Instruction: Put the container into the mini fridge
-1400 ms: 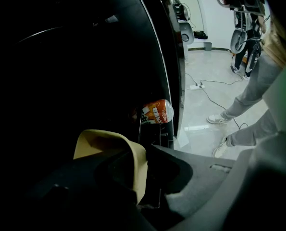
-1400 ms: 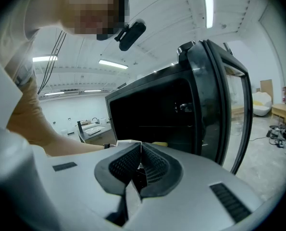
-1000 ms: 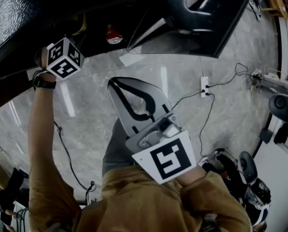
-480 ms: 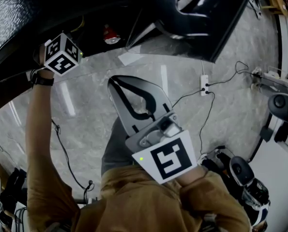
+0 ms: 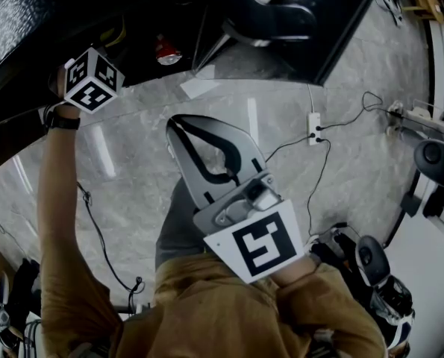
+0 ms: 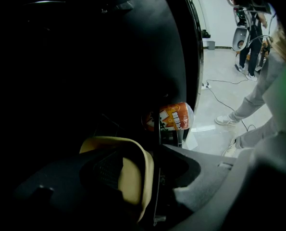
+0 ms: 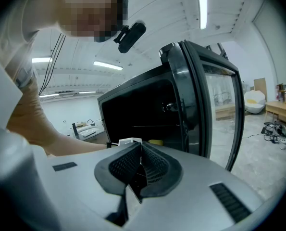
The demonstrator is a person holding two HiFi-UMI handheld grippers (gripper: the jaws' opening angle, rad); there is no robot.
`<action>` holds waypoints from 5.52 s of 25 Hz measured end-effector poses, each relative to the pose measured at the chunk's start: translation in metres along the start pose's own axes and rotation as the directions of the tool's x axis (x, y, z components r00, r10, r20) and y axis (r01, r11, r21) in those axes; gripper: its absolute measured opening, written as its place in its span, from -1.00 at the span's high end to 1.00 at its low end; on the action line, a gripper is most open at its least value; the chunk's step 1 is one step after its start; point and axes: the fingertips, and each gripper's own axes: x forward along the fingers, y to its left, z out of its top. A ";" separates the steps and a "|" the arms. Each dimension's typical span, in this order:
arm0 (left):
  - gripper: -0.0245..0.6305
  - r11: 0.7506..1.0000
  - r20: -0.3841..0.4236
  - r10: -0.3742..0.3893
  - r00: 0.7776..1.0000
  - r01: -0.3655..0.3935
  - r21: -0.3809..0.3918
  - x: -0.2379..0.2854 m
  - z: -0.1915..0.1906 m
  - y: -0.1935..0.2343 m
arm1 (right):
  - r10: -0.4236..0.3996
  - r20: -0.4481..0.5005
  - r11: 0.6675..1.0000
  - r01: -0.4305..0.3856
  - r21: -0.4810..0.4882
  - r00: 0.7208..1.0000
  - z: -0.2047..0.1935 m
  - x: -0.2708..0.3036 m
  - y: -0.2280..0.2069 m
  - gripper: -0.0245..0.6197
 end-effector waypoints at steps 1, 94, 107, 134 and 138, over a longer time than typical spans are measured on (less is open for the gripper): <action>0.25 1.000 0.002 0.007 1.000 -0.007 -0.001 0.000 0.001 0.001 | 0.000 0.001 1.000 0.000 0.000 1.000 0.000 -0.001 -0.001 0.92; 0.92 0.558 0.280 0.659 0.698 -0.203 -0.805 -0.424 0.112 -0.066 | 0.249 0.183 0.955 -0.210 -0.210 0.951 0.170 -0.127 0.112 0.92; 0.92 0.530 0.330 0.699 0.635 -0.150 -0.835 -0.490 0.152 -0.068 | 0.250 0.237 0.947 -0.186 -0.262 0.939 0.205 -0.170 0.102 0.92; 0.92 0.432 0.297 0.813 0.500 -0.177 -0.885 -0.593 0.154 -0.083 | 0.220 0.284 0.948 -0.136 -0.288 0.933 0.253 -0.224 0.056 0.92; 0.92 0.399 0.277 0.838 0.471 -0.182 -0.899 -0.605 0.149 -0.084 | 0.199 0.292 0.951 -0.112 -0.287 0.936 0.259 -0.232 0.042 0.92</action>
